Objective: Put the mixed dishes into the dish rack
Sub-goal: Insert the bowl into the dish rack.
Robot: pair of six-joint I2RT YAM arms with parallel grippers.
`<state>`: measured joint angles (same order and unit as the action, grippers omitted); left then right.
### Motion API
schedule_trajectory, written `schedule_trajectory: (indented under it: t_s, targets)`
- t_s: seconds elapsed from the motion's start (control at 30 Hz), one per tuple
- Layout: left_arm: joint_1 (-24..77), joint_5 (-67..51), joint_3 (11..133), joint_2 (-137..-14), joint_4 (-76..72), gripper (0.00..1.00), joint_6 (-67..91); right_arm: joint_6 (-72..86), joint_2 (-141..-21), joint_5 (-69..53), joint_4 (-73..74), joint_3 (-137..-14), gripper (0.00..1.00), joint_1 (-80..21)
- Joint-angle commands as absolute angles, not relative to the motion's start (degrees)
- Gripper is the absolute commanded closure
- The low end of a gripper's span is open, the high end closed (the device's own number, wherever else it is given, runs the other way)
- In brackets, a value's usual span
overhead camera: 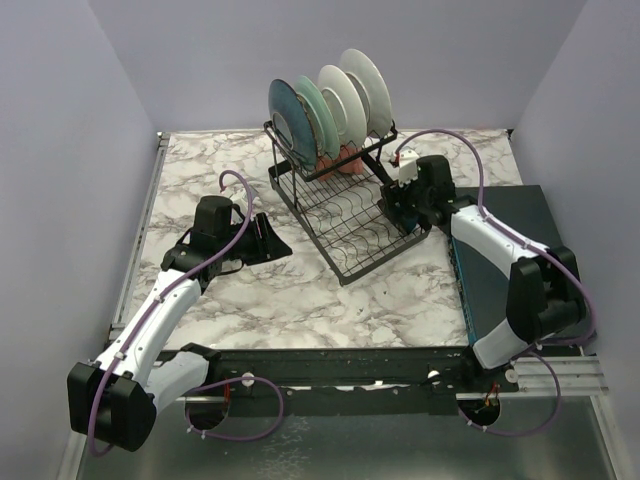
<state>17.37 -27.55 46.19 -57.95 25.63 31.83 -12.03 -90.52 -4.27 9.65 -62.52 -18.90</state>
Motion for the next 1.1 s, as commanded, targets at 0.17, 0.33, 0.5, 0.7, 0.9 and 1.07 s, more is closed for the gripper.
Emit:
schedule_trajectory:
  t_s: [0.17,0.33,0.5,0.7,0.9,1.07]
  targets:
    - [17.5,-26.1,46.1,-57.3,25.8,0.56,30.6,-8.7,-92.4,-10.0,12.7,-65.4,1.00,-18.8]
    - [17.5,-25.9,46.1,-57.3,25.8,0.56,30.6,-7.8,-93.1,-9.3,14.0,-65.4,0.99,-18.8]
    - [17.5,-25.8,46.2,-57.5,25.8,0.55,30.6,-7.1,-93.0,-7.7,13.9,-65.3,0.82,-18.8]
    - [17.5,-25.6,46.2,-57.8,25.9,0.56,30.6,-6.5,-92.6,-5.7,13.5,-65.3,0.63,-18.8]
    - [17.5,-25.4,46.3,-58.0,25.9,0.56,30.5,-6.8,-91.8,-2.8,13.4,-65.5,0.52,-18.8]
    - [17.5,-25.2,46.3,-58.0,26.0,0.55,30.5,-6.7,-91.5,-0.3,13.4,-65.8,0.43,-18.8]
